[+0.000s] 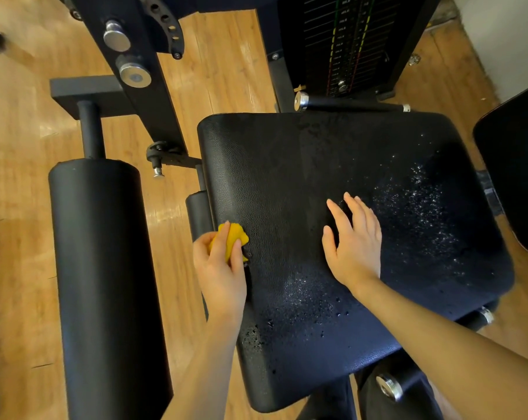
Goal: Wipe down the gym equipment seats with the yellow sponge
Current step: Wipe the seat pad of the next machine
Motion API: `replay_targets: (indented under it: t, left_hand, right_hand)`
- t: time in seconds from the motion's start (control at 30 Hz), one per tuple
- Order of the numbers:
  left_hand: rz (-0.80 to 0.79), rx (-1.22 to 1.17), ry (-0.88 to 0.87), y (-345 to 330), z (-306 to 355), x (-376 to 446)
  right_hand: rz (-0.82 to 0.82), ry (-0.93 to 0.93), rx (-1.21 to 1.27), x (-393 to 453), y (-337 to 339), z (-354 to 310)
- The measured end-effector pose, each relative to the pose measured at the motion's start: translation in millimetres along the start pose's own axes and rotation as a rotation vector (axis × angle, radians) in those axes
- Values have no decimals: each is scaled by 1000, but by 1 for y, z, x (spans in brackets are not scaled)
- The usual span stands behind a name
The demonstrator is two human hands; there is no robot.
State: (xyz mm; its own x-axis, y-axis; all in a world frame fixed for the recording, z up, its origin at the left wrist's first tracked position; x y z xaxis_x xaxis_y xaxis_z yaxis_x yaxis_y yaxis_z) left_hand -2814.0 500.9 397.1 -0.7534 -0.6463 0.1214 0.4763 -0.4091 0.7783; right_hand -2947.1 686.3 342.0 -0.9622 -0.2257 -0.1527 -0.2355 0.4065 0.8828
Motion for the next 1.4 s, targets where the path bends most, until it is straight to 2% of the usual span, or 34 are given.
replay_targets:
  t: [0.13, 0.2, 0.33, 0.53, 0.7, 0.97, 1.17, 1.27, 1.4]
  left_hand:
    - [-9, 0, 80, 12, 3, -30]
    - [-22, -11, 63, 16, 6, -28]
    - [-57, -6, 31, 14, 3, 4]
    - [-8, -20, 71, 3, -5, 43]
    - [8, -99, 128, 5, -16, 12]
    - [-68, -78, 159, 23, -7, -44]
    - [-28, -124, 218, 17, -15, -7]
    - [-21, -89, 188, 9, -22, 19]
    - [-12, -119, 203, 5, -23, 12]
  right_hand:
    - [3, 5, 6, 1, 0, 0]
    - [-1, 4, -1, 0, 0, 0]
    - [-4, 0, 0, 1, 0, 0]
    - [-5, 0, 4, 0, 1, 0]
    - [-7, 2, 11, 0, 0, 1]
    - [3, 11, 20, 0, 1, 0]
    - [-3, 2, 15, 0, 1, 1]
    - [-3, 6, 11, 0, 1, 1]
    - [-7, 1, 11, 0, 0, 1]
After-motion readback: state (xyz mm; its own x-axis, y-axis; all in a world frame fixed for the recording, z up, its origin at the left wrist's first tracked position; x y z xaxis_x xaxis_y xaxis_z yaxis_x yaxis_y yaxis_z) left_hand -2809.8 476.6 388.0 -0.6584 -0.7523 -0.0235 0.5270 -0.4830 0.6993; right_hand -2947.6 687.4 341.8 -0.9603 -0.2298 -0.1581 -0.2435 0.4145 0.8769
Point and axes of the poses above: each hand's wrist, its own x-axis towards the middle knuckle, its own y-axis out of the back of the hand, z = x × y, the point moved 2 cm from there along x, towards the middle knuckle, and after that the axes turned 11 degrees about -y, right-handed, at the moved point
